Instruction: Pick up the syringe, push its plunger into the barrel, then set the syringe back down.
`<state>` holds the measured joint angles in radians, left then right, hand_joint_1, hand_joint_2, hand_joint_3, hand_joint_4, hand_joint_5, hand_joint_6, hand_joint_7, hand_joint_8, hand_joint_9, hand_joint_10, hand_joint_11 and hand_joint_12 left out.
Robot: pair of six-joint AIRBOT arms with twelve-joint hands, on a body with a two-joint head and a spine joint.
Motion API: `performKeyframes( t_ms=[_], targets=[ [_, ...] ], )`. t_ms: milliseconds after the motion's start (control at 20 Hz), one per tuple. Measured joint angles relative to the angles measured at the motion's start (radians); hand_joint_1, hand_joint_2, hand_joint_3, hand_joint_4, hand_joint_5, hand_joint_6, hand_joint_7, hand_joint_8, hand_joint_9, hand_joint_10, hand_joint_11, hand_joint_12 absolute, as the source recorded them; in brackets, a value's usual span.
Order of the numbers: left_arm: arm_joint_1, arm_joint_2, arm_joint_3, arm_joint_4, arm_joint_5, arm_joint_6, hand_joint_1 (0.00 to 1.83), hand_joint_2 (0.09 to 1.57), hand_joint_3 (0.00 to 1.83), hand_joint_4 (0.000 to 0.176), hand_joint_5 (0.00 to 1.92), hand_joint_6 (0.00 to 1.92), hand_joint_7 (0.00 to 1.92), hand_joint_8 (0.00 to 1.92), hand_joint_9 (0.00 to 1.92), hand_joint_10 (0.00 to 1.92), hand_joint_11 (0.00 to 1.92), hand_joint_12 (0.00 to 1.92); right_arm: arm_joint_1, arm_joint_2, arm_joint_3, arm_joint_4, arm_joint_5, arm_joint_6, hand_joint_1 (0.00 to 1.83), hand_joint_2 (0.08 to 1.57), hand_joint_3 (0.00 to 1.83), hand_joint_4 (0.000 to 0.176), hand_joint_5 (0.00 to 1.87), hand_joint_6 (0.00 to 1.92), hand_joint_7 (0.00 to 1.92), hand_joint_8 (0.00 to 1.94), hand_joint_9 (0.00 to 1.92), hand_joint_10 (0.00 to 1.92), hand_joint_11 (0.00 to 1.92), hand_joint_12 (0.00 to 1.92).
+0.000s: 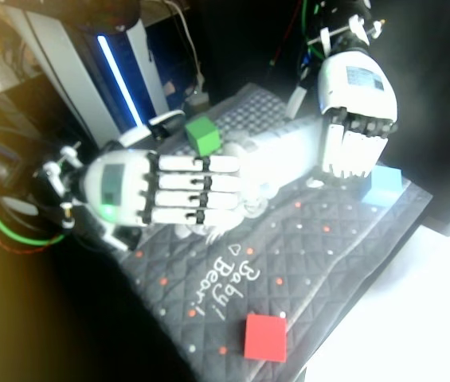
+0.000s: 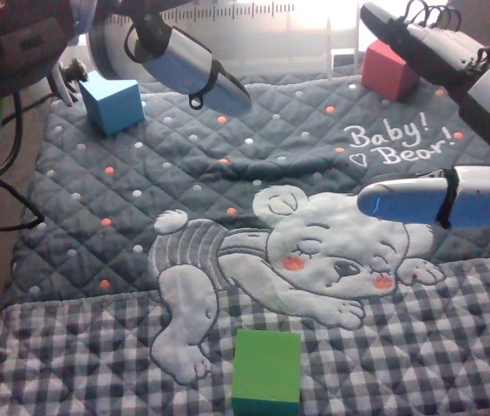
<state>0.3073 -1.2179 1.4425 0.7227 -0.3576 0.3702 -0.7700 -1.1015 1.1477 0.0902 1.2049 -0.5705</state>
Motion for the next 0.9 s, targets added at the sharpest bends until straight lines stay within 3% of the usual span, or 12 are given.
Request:
performKeyframes(
  t_ms=[150,500,900],
  targets=[
    [0.0,0.0,0.0,0.012,0.007,-0.001,1.48,1.12,0.0,0.0,1.21,1.92,1.53,1.92,1.63,1.92,1.63,1.92,0.0,0.007,0.0,-0.005,-0.01,0.006,0.32,0.73,0.01,0.0,0.11,0.0,0.11,0.01,0.1,0.01,0.09,0.01],
    [0.0,-0.002,0.0,0.026,0.023,-0.007,1.48,1.13,0.0,0.0,1.11,1.92,1.48,1.92,1.59,1.92,1.53,1.92,0.0,0.065,-0.011,-0.056,-0.032,0.014,0.21,0.8,0.02,0.0,0.09,0.0,0.12,0.0,0.08,0.0,0.08,0.0],
    [0.021,-0.002,0.001,0.026,0.042,-0.008,1.51,1.12,0.0,0.0,1.15,1.92,1.42,1.92,1.56,1.92,1.58,1.92,0.0,0.153,-0.034,-0.075,-0.049,0.014,0.3,0.83,0.01,0.0,0.07,0.01,0.05,0.01,0.06,0.01,0.08,0.02]
  ],
)
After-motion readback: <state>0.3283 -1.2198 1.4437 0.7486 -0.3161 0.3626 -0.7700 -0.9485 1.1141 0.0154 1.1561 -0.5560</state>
